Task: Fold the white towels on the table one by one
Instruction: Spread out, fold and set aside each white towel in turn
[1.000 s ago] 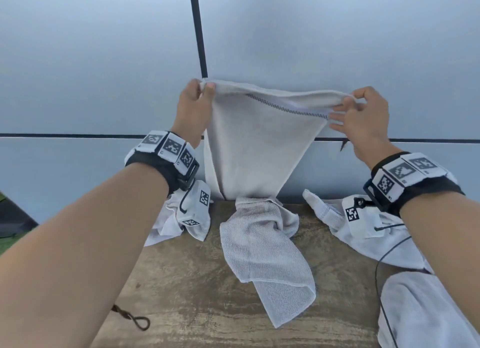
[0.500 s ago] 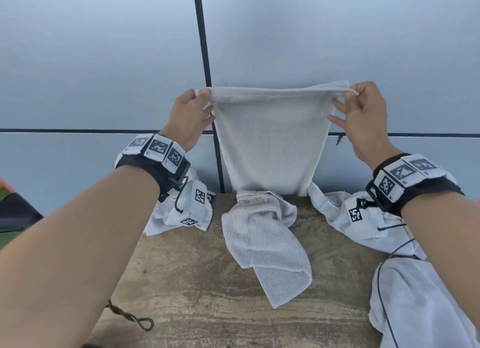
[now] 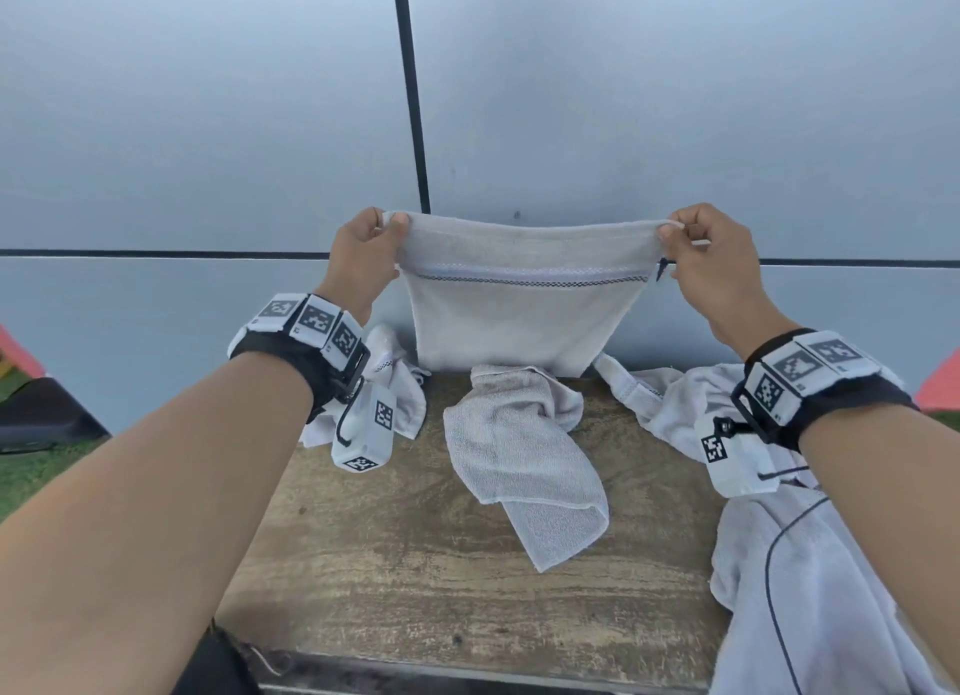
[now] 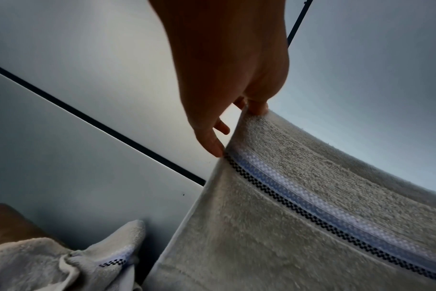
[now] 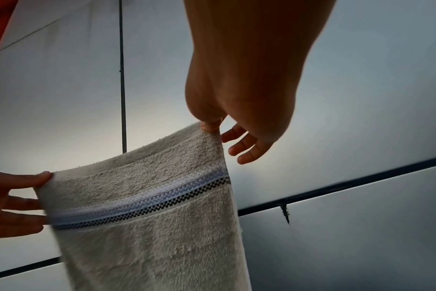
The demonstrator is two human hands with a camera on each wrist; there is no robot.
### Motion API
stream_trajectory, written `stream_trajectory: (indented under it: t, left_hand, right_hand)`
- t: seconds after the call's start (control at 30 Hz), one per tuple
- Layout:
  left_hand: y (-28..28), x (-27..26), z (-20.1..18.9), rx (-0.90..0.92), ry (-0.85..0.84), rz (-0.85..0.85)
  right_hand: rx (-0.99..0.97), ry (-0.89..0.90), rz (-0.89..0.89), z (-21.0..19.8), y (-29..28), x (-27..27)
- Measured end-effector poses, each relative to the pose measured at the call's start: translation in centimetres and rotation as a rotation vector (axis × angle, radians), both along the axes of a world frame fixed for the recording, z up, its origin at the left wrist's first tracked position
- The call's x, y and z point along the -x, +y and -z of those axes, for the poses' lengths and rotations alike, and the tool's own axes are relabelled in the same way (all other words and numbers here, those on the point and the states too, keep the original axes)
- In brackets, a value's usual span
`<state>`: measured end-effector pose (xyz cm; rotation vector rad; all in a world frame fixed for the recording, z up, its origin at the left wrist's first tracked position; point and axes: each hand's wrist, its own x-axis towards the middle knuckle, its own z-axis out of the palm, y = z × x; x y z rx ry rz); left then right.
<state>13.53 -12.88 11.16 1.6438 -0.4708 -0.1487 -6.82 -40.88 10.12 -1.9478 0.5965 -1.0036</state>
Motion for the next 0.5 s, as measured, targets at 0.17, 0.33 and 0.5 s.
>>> stream_trajectory:
  t: [0.17,0.33,0.5]
  left_hand:
    - [2.5,2.1,-0.8,-0.041,-0.071,-0.011]
    - [4.4,4.8,-2.7,-0.022,-0.130,0.033]
    - [6.2,7.4,-5.8,0.002,-0.215,0.065]
  right_hand:
    - [0.021,0.025,-0.052,-0.5,2.0,2.5]
    - [-0.043,-0.027,-0.117,-2.7,4.0,6.1]
    - [-0.034,-0.063,-0.123,-6.0,5.7,9.4]
